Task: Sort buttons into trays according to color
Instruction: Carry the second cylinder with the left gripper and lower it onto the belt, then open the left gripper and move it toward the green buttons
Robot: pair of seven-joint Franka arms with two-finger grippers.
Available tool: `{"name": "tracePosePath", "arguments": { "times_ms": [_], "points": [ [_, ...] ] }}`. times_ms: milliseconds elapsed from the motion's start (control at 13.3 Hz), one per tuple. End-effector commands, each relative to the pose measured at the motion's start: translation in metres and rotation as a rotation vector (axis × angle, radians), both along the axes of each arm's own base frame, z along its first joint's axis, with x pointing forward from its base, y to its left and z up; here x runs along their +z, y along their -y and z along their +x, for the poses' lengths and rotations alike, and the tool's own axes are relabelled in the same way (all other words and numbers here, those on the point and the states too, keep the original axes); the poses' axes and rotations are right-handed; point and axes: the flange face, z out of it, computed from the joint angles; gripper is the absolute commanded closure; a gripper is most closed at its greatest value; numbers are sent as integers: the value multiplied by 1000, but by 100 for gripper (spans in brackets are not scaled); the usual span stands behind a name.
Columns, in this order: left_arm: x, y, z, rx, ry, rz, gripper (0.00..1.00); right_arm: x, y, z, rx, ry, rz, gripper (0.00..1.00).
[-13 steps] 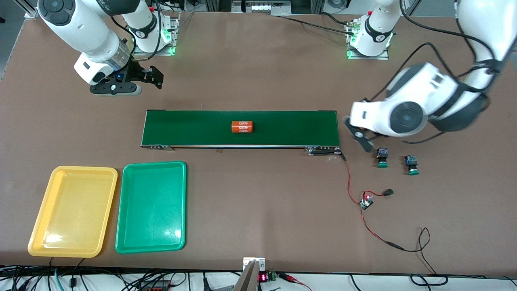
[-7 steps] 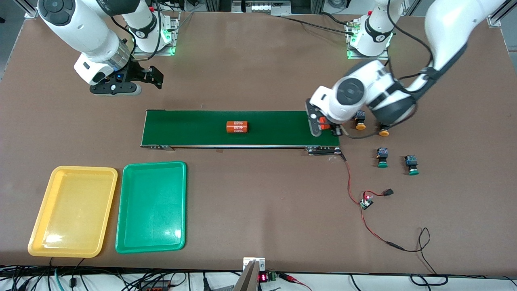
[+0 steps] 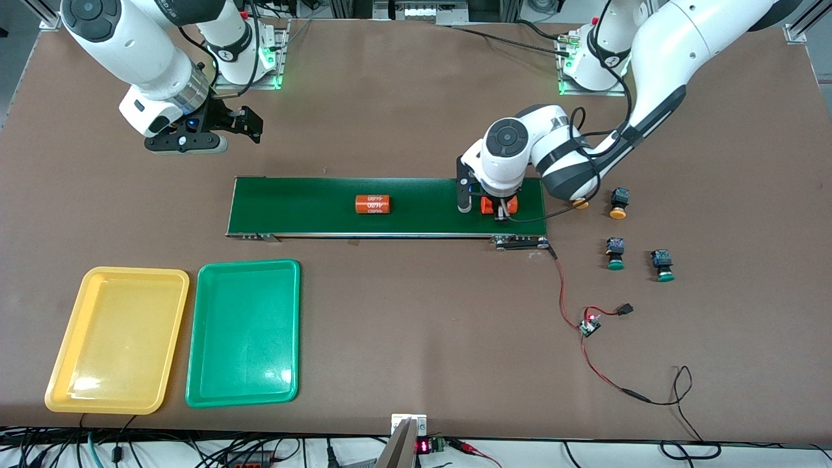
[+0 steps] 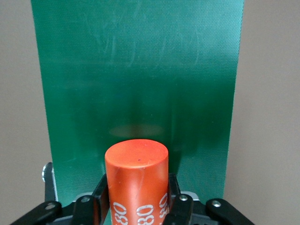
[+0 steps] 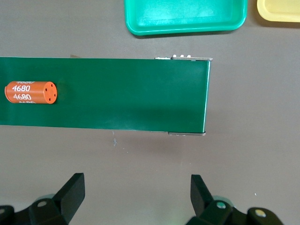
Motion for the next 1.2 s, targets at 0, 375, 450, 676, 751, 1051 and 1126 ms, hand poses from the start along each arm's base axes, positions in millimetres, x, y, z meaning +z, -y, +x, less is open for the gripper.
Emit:
{"name": "tracePosePath", "arguments": {
  "times_ms": [0,375,450,676,751,1051,1126],
  "points": [
    [22,2,9,-16,58,19,0,0,-1,-3,-15,1,1,0],
    [99,-10,14,146,46,174,0,0,0,-3,-16,-2,-1,0],
    [121,-16,17,178,14,196,0,0,-1,-3,-14,-3,-1,0],
    [176,-53,59,337,-40,167,0,1,-1,-3,-13,0,0,0],
    [188,-62,71,384,-32,162,0,1,-1,-3,-13,0,0,0],
    [187,-124,111,648,-35,234,0,1,-1,-3,-11,0,0,0],
    [187,-139,122,704,-23,241,0,1,-1,-2,-10,0,0,0]
  ]
}}
